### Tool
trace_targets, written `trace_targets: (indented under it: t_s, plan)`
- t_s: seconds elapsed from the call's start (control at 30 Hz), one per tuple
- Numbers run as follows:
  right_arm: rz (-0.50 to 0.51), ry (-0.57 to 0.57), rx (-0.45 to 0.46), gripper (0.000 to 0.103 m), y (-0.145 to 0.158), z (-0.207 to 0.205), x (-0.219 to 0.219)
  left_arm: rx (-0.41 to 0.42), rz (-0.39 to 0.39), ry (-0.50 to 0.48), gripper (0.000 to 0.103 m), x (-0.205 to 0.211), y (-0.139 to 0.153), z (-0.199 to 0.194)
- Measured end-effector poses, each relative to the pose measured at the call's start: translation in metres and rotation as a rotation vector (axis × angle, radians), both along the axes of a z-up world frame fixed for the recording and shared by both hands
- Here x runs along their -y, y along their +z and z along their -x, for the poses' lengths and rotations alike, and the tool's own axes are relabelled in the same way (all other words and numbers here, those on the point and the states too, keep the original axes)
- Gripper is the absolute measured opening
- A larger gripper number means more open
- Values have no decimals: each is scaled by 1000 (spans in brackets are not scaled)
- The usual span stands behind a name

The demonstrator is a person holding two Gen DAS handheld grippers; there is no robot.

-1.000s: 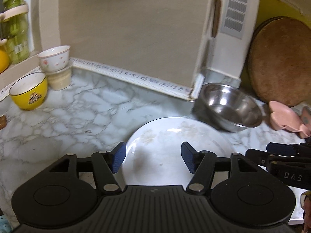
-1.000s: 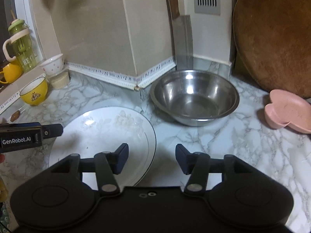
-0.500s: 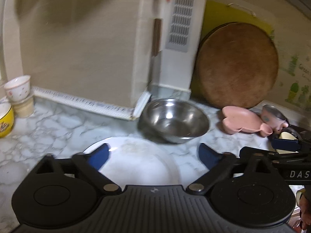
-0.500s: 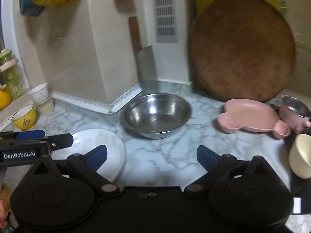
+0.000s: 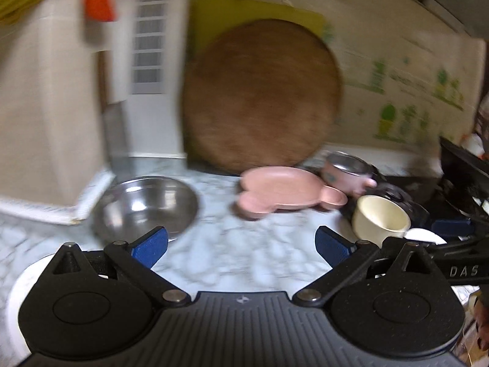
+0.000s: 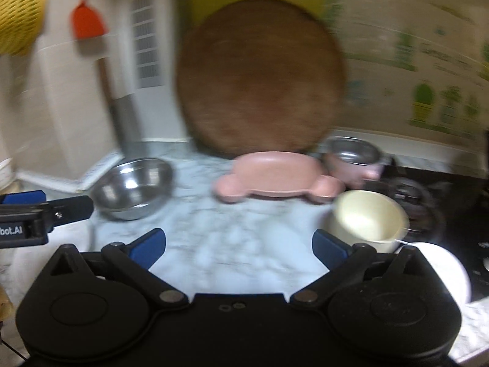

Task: Organize plates and bowls
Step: 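Move both grippers to the small white plate on the stove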

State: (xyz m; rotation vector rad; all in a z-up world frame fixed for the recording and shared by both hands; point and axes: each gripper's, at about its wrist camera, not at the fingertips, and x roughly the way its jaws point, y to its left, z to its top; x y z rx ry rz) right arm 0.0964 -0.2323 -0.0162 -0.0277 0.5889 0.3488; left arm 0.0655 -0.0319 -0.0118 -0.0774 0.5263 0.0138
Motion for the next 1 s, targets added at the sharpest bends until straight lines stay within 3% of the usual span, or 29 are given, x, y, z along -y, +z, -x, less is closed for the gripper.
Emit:
trace_targets:
  t_s: [0.23,0.47,0.83,1.0]
  plan:
    - [23,-155,-9,103,-8,-2,80,-31,-10,-179,103,78,-8,-32]
    - [65,-258,-36,103,-19,-7,141,-97,-36,-290,103,148,-27,-60]
    - [68,-328,-131,100,-48,-43,210,-225,-53,-394,103,216,-66,-108]
    - [63,-312,-205,92,-69,-66,231,-269,-41,-429,103,236,-80,-122]
